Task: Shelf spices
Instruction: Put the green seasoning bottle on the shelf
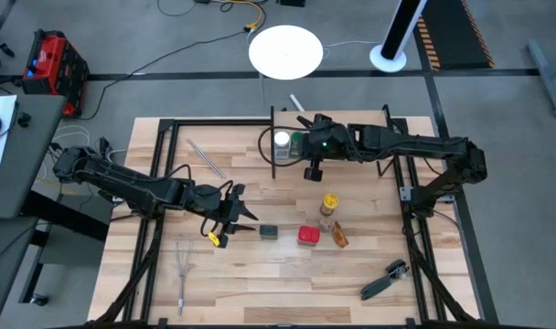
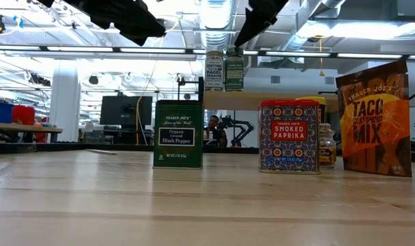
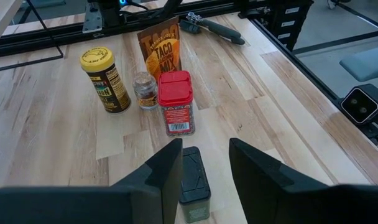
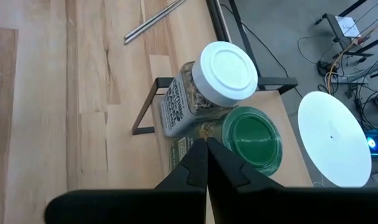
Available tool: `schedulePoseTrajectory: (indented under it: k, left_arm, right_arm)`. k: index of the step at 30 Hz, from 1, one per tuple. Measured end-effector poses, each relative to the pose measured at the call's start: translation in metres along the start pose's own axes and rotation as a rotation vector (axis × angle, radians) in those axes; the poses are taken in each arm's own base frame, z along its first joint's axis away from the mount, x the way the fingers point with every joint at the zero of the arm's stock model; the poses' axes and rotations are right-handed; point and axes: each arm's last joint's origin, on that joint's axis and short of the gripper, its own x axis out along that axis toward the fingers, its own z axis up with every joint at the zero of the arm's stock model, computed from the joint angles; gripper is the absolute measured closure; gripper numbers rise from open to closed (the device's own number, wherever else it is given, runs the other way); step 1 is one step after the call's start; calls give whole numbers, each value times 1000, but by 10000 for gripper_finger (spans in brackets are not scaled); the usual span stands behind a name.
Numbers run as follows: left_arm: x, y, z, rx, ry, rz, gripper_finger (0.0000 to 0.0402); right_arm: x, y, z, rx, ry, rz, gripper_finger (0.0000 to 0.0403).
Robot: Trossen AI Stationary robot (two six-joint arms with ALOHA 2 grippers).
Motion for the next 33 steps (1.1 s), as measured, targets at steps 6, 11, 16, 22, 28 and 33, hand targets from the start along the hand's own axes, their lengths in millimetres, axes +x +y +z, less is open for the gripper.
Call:
schedulePoseTrajectory:
  k: [6, 11, 16, 22, 28, 33]
  left_arm:
    - [0, 0, 0, 0, 0, 0, 279]
    - [0, 0, 0, 0, 0, 0, 279]
    - [0, 0, 0, 0, 0, 0, 279]
    - [0, 0, 0, 1, 0, 0, 279]
    - [0, 0, 0, 2, 0, 0, 279]
    - [0, 0, 0, 1, 0, 0, 279]
  right_arm:
    - [1, -1, -2, -1, 18, -1, 398]
    - [1, -3, -3, 2, 25, -5, 398]
    - [1, -4, -4, 0, 34, -29, 398]
    - [1, -3, -4, -3, 36, -25, 398]
    - [-1, 1, -2, -12, 31, -20, 398]
    - [-3, 7, -1, -21, 22, -8, 398]
